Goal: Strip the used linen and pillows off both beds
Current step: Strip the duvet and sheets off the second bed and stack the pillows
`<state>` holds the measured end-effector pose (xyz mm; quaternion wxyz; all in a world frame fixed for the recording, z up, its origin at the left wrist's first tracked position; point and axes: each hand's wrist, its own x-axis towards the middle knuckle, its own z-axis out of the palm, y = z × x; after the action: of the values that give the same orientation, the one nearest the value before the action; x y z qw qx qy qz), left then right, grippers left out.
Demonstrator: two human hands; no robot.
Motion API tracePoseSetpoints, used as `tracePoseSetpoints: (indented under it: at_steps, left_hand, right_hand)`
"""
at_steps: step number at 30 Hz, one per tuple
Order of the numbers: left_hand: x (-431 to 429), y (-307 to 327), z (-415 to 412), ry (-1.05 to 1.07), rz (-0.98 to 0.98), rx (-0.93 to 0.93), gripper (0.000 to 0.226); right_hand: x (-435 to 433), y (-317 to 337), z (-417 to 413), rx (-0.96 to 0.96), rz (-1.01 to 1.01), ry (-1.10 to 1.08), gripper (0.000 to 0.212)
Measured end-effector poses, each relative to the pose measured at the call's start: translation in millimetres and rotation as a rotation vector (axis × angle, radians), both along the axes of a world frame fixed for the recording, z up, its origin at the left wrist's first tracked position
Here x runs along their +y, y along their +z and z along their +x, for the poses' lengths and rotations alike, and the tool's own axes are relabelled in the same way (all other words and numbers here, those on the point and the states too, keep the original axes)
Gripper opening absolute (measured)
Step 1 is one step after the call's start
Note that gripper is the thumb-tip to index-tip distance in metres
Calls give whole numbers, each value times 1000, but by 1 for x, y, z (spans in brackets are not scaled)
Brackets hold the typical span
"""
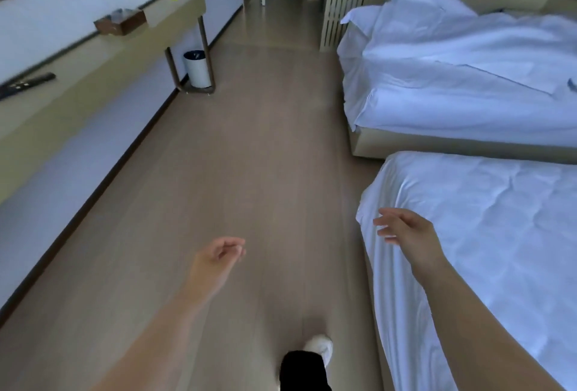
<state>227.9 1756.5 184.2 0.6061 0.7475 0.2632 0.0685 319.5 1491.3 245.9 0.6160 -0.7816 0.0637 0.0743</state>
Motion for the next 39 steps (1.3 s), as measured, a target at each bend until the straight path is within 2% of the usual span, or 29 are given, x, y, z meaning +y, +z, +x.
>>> tracePoseSetpoints:
  at_steps: [9,13,19,28,35,36,38,39]
  left_hand:
    - [7,17,241,-19,11,-63,18]
    - [4,14,353,-54,-15,-77,18]
    - [13,-5,543,-151,-61,-84,34]
    - [14,-13,780,-371,-73,60,33]
    - [-15,-25,948,-442,-60,94,29]
    - [-21,-24,972,-429,-64,82,26]
    - [-36,-18,1018,-403,-97,81,5]
    - [-44,-12,1041,-409,-104,71,8]
  right_hand:
    - [2,-8,192,107,43,-24,24]
    - [-7,-15,272,153,33,-74,17]
    - [-3,-34,427,135,-17,-205,20]
    - [12,-28,657,180,71,-396,20]
    - [-17,-39,823,170,114,-444,20]
    - [-24,-39,849,167,129,-444,20]
    - [-38,-38,898,172,138,-431,20]
    - [-44,-36,923,167,138,-432,21]
